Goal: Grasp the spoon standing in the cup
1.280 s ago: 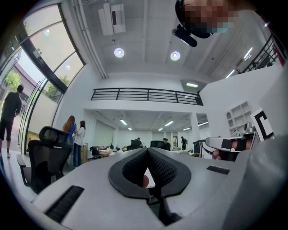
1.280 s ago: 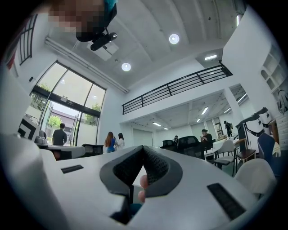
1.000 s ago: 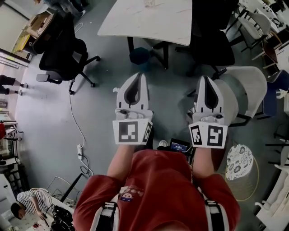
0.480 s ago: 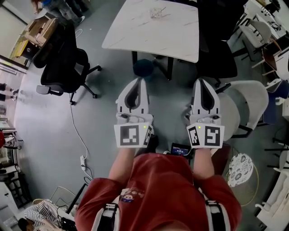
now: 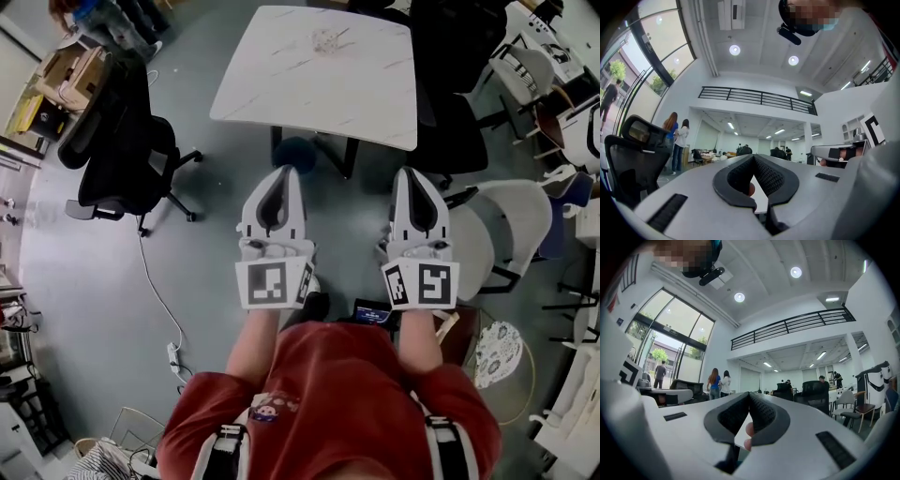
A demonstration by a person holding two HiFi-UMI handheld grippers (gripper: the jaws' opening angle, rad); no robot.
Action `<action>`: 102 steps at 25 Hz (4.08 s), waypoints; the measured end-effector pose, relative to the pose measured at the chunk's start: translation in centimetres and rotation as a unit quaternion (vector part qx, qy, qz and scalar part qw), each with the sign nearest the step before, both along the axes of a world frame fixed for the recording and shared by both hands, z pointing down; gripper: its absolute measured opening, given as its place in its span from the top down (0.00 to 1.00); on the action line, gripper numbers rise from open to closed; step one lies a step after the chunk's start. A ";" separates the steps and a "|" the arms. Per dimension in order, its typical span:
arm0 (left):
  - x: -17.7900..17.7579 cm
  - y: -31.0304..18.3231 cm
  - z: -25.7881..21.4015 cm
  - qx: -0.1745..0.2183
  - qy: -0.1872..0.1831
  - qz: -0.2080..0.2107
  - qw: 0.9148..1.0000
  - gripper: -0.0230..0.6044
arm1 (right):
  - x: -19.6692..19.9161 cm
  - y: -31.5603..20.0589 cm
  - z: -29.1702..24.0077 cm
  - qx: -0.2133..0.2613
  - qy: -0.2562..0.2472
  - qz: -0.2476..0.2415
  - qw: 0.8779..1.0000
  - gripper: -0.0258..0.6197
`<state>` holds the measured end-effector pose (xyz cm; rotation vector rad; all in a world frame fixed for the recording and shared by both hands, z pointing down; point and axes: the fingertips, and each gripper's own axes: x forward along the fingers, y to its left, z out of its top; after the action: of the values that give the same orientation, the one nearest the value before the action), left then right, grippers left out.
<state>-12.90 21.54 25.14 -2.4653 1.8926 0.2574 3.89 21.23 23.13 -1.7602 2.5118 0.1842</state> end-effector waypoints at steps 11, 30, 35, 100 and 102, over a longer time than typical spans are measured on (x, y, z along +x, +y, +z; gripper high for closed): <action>-2.3 -2.9 -0.8 0.004 -0.002 0.022 1.000 0.96 | -2.7 -1.8 -2.3 0.025 0.007 0.009 1.000 0.94; -1.1 -5.7 -2.3 0.037 -0.032 0.023 0.999 0.96 | -1.2 -4.9 -3.5 0.060 -0.020 0.010 0.998 0.94; 0.2 -8.8 -1.8 0.035 -0.045 0.019 0.998 0.96 | 0.3 -8.7 -2.8 0.057 -0.033 0.008 0.998 0.94; 3.3 -51.0 -1.0 0.004 -0.039 -0.016 0.999 0.96 | 3.2 -52.4 0.5 -0.016 -0.042 -0.002 0.999 0.94; 2.8 -51.6 -0.6 0.001 -0.038 -0.014 0.999 0.96 | 2.8 -53.1 0.9 -0.022 -0.040 0.002 0.999 0.94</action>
<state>-10.06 -30.06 24.53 -2.4086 1.8946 0.1604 6.72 -31.85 24.07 -1.7516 2.4744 0.0579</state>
